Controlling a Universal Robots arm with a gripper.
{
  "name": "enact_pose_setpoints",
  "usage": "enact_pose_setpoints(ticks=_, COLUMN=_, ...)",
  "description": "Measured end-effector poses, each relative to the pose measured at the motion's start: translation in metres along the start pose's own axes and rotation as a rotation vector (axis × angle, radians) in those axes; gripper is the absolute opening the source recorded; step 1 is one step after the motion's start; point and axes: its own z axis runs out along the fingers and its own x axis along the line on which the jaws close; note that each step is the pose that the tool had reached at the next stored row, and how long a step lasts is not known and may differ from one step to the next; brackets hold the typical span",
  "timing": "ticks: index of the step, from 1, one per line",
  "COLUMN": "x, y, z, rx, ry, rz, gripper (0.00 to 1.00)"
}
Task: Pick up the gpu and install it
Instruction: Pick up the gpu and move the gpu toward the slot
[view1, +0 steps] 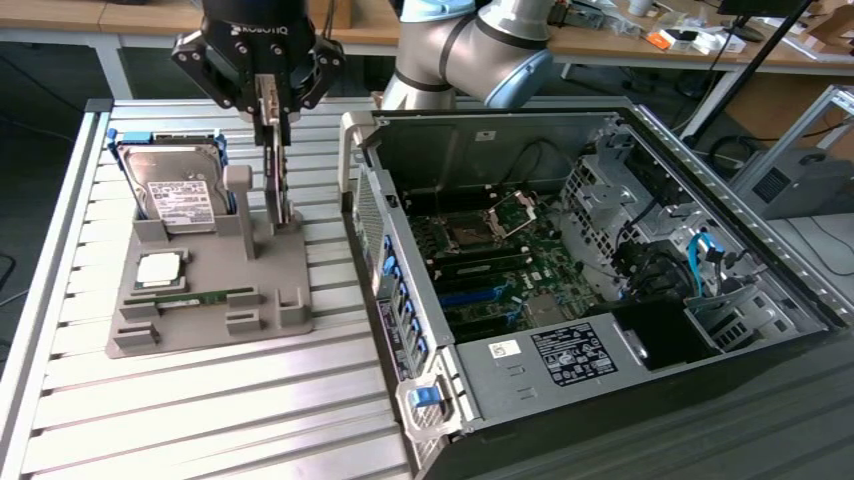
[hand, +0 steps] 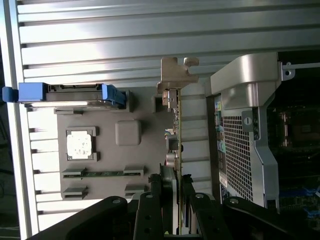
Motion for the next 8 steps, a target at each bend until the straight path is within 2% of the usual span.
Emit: enact_pose_setpoints(ticks=8, x=0.0, y=0.0001, z=-0.0015, rx=-0.0005, ry=0.0001, rz=0.0, gripper=0.27)
